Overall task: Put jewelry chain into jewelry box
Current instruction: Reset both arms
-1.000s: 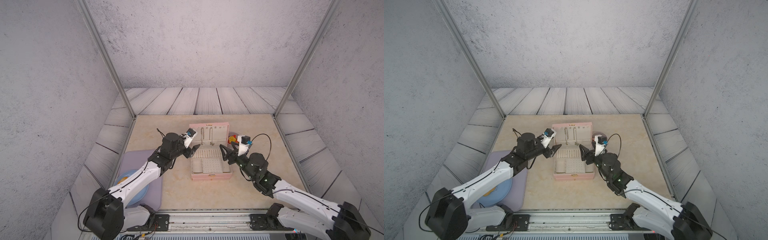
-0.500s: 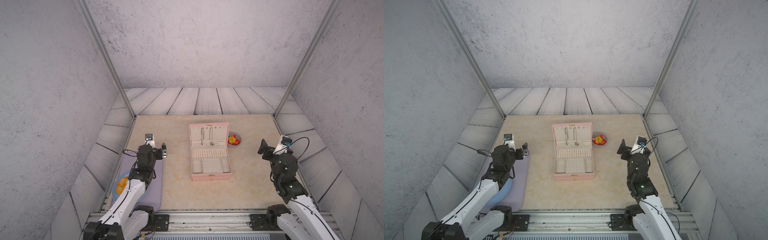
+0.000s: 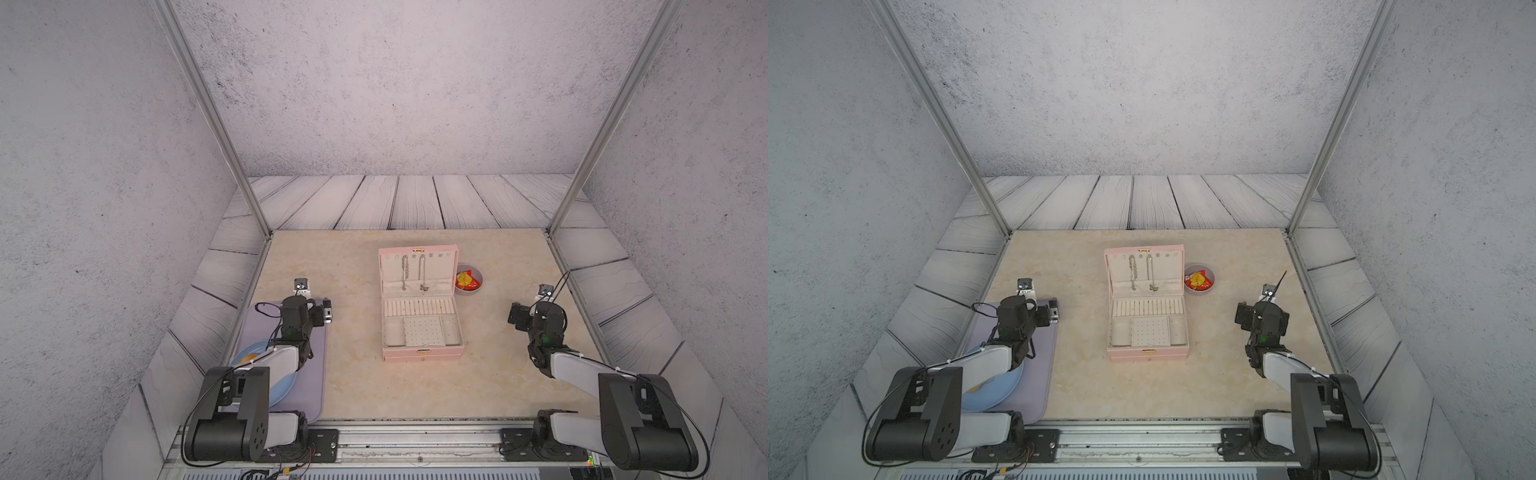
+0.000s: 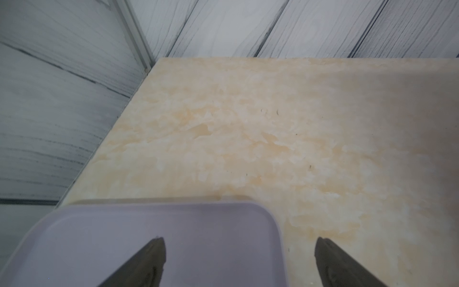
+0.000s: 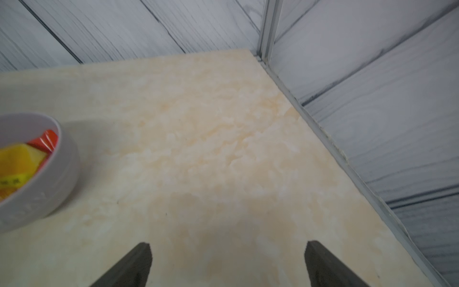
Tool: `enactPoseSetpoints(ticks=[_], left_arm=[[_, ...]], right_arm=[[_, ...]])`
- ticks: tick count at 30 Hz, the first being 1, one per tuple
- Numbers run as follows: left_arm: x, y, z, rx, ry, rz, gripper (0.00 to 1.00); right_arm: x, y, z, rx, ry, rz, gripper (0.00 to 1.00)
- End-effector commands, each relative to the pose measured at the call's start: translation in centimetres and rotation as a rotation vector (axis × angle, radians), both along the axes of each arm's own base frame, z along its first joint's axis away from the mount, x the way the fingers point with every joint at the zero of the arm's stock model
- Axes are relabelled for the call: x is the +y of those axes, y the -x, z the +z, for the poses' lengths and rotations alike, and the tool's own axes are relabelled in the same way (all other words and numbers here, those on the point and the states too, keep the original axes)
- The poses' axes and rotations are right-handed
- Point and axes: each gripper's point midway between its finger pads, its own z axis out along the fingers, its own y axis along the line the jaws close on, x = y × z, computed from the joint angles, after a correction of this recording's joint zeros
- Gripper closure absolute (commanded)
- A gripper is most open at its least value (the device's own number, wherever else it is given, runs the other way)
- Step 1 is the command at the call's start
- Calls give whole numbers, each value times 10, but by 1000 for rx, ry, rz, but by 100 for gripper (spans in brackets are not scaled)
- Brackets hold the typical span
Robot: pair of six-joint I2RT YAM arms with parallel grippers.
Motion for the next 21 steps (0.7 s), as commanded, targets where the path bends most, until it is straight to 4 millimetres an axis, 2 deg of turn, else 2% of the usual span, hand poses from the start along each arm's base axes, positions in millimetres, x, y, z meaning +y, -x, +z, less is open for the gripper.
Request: enactPoseSetpoints(ticks=[1, 5, 7, 9, 11, 13, 16, 21], left_arm=[[-3, -6, 17, -121, -58, -55, 1], [-11, -23, -1, -149, -72, -107, 1], [-5, -31, -2, -105, -61, -69, 1], [5, -34, -9, -35, -34, -28, 1], [15, -38, -7, -45, -6, 7, 1], [16, -37, -10, -19, -6, 9, 1], [15, -36, -8, -26, -8, 6, 1], [15, -35, -8, -30, -10, 5, 1]], right_arm=[[5, -15, 26, -149, -11, 49, 1], [14, -28, 10, -174, -45, 116, 1], [24, -34, 2, -185, -40, 178, 1], [29, -36, -8, -108, -46, 208, 1], [31, -47, -15, -3, -53, 220, 1], [38, -51, -12, 12, -28, 246, 1], [38, -53, -7, -48, -18, 248, 1], [39, -51, -10, -33, -18, 252, 1]])
